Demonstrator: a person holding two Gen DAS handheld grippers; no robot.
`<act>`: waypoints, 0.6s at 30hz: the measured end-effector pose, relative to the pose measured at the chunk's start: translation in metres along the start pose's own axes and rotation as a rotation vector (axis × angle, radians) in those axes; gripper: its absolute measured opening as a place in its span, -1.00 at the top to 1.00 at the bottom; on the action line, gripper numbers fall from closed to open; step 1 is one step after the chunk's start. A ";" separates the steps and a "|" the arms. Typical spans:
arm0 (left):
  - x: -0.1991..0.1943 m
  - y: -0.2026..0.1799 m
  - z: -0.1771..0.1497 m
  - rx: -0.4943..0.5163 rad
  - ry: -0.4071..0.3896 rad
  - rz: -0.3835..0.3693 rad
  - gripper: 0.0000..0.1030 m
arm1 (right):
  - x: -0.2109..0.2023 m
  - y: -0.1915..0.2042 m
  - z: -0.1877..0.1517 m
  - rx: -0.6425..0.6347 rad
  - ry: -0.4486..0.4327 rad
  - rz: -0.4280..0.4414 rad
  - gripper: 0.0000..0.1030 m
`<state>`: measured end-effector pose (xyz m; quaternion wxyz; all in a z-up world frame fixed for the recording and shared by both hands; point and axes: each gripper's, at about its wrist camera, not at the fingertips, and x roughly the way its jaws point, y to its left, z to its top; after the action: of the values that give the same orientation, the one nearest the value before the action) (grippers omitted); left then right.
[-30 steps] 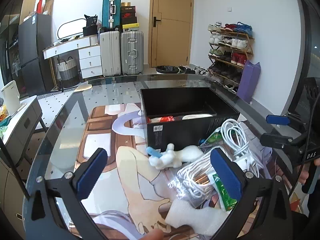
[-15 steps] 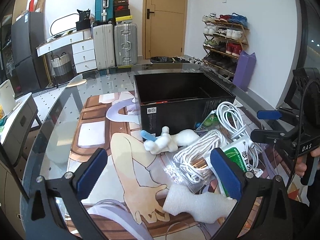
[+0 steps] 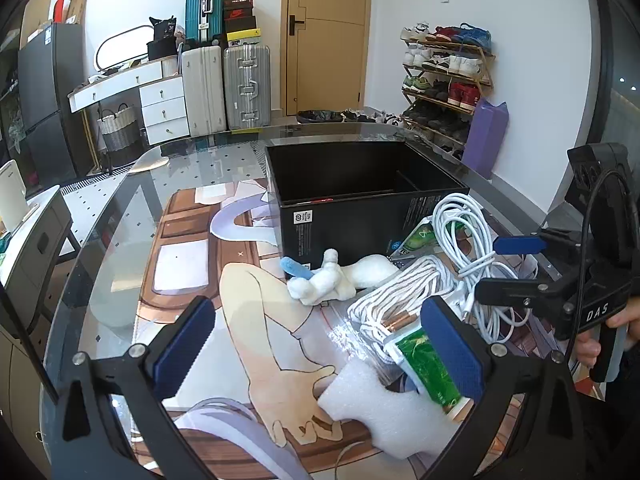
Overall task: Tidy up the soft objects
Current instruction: 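Withdraw both grippers from the box and move toward the white cables, then grasp the white cable bundle with the right gripper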
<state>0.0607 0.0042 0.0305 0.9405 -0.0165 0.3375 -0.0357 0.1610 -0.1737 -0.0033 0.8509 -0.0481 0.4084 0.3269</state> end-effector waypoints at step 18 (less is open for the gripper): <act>0.002 -0.001 -0.005 0.031 0.032 -0.025 -1.00 | 0.006 0.026 -0.007 -0.074 0.014 -0.027 -0.46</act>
<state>0.0591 0.0026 0.0257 0.9347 -0.0056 0.3514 -0.0530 0.1442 -0.1527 -0.0076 0.8500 -0.0872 0.4013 0.3300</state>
